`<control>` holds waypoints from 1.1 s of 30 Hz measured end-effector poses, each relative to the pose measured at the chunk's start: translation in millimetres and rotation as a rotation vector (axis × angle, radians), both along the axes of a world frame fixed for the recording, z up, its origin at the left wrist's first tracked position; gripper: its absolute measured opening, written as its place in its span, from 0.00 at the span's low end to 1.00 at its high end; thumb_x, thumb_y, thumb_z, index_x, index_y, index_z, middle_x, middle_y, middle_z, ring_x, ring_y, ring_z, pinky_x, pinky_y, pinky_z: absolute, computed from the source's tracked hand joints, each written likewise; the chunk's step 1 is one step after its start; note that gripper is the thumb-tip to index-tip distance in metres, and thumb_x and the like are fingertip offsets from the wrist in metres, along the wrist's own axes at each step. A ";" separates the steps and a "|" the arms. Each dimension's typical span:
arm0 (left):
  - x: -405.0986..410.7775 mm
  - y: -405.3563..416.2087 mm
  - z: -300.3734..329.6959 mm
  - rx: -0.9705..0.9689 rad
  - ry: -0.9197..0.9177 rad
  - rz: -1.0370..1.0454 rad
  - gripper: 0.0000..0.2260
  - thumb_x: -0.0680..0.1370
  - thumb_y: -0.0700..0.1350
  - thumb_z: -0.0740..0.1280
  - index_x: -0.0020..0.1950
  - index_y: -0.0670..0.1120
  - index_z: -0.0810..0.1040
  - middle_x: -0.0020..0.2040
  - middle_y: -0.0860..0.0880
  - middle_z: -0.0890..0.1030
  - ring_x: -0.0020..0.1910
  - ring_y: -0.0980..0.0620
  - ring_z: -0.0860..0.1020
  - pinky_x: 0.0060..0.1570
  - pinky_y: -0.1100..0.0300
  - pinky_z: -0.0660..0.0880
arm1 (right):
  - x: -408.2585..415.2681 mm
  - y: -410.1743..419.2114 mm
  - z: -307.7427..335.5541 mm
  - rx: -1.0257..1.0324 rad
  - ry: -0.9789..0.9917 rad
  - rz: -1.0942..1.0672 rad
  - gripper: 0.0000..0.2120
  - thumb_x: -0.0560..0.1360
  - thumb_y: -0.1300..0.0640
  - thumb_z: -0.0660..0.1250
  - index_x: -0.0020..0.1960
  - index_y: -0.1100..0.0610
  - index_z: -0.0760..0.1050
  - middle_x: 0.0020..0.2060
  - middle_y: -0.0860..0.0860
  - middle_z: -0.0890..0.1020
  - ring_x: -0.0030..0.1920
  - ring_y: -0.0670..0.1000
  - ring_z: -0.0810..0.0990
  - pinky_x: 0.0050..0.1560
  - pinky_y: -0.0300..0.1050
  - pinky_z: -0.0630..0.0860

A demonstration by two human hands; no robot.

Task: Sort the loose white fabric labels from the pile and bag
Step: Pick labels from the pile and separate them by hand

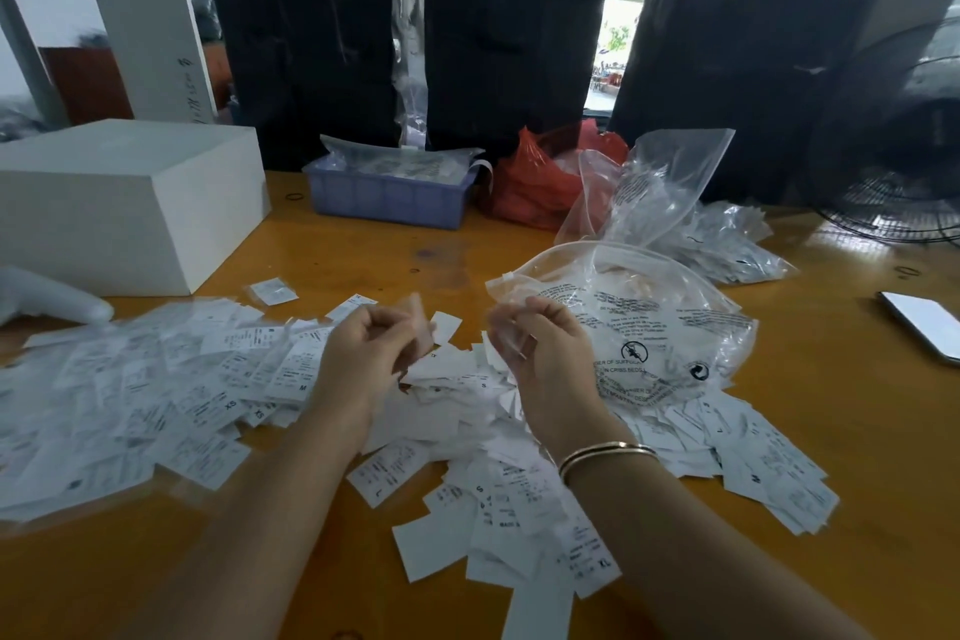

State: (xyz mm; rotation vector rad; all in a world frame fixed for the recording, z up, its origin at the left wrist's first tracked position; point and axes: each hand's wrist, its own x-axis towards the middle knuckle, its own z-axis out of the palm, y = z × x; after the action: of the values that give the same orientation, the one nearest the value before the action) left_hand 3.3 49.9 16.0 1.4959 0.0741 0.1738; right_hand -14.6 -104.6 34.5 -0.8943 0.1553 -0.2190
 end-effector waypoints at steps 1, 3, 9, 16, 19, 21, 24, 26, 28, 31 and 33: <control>1.3 1.7 0.2 0.000 -0.007 0.068 0.04 0.76 0.39 0.68 0.45 0.48 0.77 0.44 0.49 0.83 0.44 0.52 0.82 0.40 0.62 0.76 | 1.2 -0.5 1.1 -0.108 -0.013 -0.014 0.17 0.72 0.77 0.52 0.39 0.57 0.71 0.33 0.53 0.76 0.35 0.50 0.75 0.42 0.41 0.75; 1.7 4.4 0.8 0.029 -0.044 0.173 0.05 0.76 0.40 0.68 0.45 0.50 0.78 0.43 0.51 0.82 0.43 0.55 0.80 0.39 0.63 0.74 | 2.8 0.1 0.4 -0.552 -0.026 -0.023 0.17 0.72 0.74 0.51 0.39 0.56 0.72 0.31 0.50 0.73 0.30 0.45 0.69 0.31 0.34 0.68; 3.7 7.5 -2.5 0.168 -0.126 0.240 0.05 0.78 0.45 0.66 0.50 0.55 0.79 0.37 0.55 0.76 0.33 0.57 0.72 0.31 0.65 0.68 | 12.8 4.0 -4.2 -2.038 -0.228 0.180 0.18 0.76 0.53 0.59 0.65 0.52 0.74 0.57 0.51 0.78 0.55 0.49 0.76 0.58 0.47 0.70; 1.7 6.3 -0.6 0.164 -0.152 0.203 0.05 0.76 0.48 0.70 0.42 0.59 0.79 0.41 0.59 0.82 0.43 0.62 0.79 0.41 0.67 0.73 | 12.9 -2.1 -15.4 -2.141 -0.292 0.144 0.15 0.81 0.51 0.55 0.54 0.53 0.80 0.44 0.48 0.72 0.42 0.48 0.71 0.52 0.44 0.66; -0.6 4.7 1.0 0.142 -0.156 0.179 0.06 0.75 0.49 0.70 0.40 0.59 0.79 0.35 0.64 0.81 0.37 0.68 0.78 0.35 0.71 0.71 | 8.8 -6.5 -21.8 -1.998 -0.324 0.019 0.14 0.80 0.52 0.58 0.51 0.55 0.81 0.43 0.48 0.73 0.41 0.49 0.72 0.47 0.41 0.65; -1.6 3.6 0.9 0.097 -0.148 0.150 0.04 0.75 0.49 0.70 0.41 0.57 0.80 0.35 0.62 0.82 0.36 0.66 0.79 0.34 0.71 0.72 | 3.6 -10.8 -24.2 -1.820 -0.287 -0.070 0.11 0.79 0.53 0.59 0.47 0.57 0.78 0.42 0.48 0.75 0.38 0.48 0.74 0.43 0.39 0.69; -2.4 -0.1 0.8 0.049 -0.146 0.088 0.02 0.75 0.47 0.70 0.44 0.53 0.81 0.38 0.59 0.84 0.39 0.63 0.81 0.34 0.70 0.75 | -2.9 -19.7 -22.3 -1.482 -0.138 -0.157 0.06 0.79 0.57 0.61 0.44 0.53 0.74 0.36 0.45 0.76 0.28 0.41 0.70 0.28 0.33 0.68; -3.6 -4.3 0.3 -0.002 -0.130 0.049 0.01 0.75 0.44 0.71 0.44 0.50 0.81 0.38 0.55 0.84 0.39 0.58 0.83 0.34 0.69 0.76 | -6.2 -24.8 -18.7 -1.201 -0.020 -0.174 0.06 0.78 0.58 0.60 0.44 0.50 0.72 0.36 0.45 0.79 0.25 0.40 0.70 0.23 0.32 0.65; -4.1 -7.6 -1.1 -0.105 -0.089 0.000 0.02 0.74 0.41 0.71 0.45 0.47 0.81 0.41 0.51 0.85 0.41 0.53 0.84 0.38 0.64 0.78 | -10.9 -27.0 -15.7 -0.997 0.046 -0.156 0.08 0.78 0.60 0.61 0.46 0.47 0.71 0.37 0.47 0.82 0.22 0.39 0.69 0.21 0.31 0.62; -4.0 -9.8 -2.2 -0.290 -0.040 -0.080 0.06 0.74 0.38 0.69 0.49 0.46 0.79 0.41 0.49 0.85 0.41 0.53 0.84 0.39 0.63 0.78 | -17.9 -24.4 -15.7 -0.913 0.031 -0.098 0.16 0.76 0.63 0.61 0.53 0.41 0.71 0.34 0.48 0.84 0.21 0.41 0.64 0.21 0.35 0.61; -4.2 -11.2 -1.4 -0.395 -0.021 -0.121 0.08 0.76 0.35 0.66 0.52 0.46 0.78 0.39 0.50 0.85 0.40 0.55 0.84 0.37 0.64 0.79 | -20.0 -20.0 -17.6 -0.972 0.007 -0.049 0.18 0.77 0.64 0.60 0.53 0.40 0.75 0.33 0.49 0.83 0.21 0.41 0.64 0.22 0.35 0.61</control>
State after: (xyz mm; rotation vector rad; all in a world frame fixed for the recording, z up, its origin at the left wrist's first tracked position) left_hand -1.0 38.8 14.6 1.1004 -0.0004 0.0717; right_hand -34.6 -124.5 16.8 -1.8579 0.0704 -0.3446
